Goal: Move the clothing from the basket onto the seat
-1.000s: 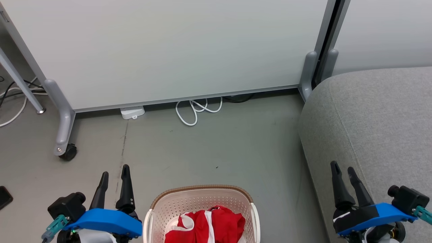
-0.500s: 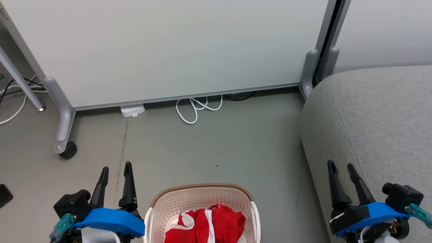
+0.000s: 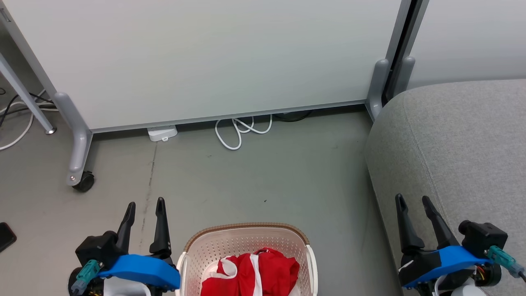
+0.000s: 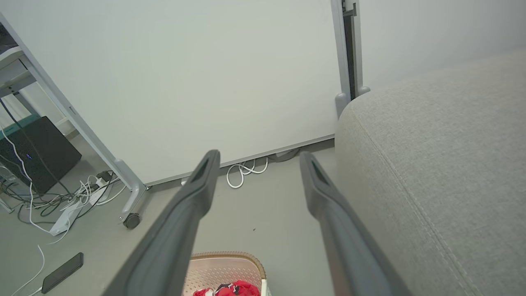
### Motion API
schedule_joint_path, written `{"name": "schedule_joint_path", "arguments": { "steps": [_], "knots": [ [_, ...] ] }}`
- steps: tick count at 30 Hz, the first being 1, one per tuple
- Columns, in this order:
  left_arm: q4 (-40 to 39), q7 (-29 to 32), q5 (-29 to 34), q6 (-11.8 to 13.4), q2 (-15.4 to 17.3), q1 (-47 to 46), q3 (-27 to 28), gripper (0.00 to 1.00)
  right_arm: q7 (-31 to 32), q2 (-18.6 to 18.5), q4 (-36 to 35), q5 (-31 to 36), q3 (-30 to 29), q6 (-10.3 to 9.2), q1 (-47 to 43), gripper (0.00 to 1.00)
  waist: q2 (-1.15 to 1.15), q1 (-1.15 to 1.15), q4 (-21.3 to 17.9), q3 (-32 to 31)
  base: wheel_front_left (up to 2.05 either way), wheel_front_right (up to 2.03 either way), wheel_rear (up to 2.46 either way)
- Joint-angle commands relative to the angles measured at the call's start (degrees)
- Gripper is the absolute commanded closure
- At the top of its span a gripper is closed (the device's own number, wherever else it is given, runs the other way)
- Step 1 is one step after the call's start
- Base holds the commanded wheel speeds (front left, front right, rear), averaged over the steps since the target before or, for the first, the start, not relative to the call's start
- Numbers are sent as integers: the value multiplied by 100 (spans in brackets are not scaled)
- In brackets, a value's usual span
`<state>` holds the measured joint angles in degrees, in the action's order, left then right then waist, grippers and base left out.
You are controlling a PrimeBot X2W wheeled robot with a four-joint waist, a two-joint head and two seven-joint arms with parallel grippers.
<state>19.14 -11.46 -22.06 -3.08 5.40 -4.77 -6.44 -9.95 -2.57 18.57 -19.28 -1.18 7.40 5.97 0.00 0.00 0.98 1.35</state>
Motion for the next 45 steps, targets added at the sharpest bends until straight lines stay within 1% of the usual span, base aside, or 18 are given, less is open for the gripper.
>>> {"name": "schedule_joint_path", "arguments": {
  "steps": [1,9,22,32,38,45],
  "knots": [
    [-8,-47,96,-35,15,-98,4,0,-56,-36,-10,111,11,10,108,0,0,0,1,-1,0,0,0],
    [105,-138,413,-49,-21,-125,3,0,-148,-39,35,482,32,12,133,0,0,0,8,-14,0,0,0],
    [197,-289,724,-146,-108,-69,63,0,-283,-42,106,884,158,14,146,0,0,0,11,-100,0,0,0],
    [253,-384,1068,-142,-132,-14,67,0,-357,-46,99,1250,204,16,69,0,0,0,7,-158,0,0,0],
    [237,-382,953,-154,-160,9,130,0,-371,-45,98,1179,190,16,68,0,0,0,-1,-170,0,0,0],
    [250,-382,985,-168,-172,20,151,0,-372,-44,90,1161,191,16,71,0,0,0,-14,-159,0,0,0]
  ]
}}
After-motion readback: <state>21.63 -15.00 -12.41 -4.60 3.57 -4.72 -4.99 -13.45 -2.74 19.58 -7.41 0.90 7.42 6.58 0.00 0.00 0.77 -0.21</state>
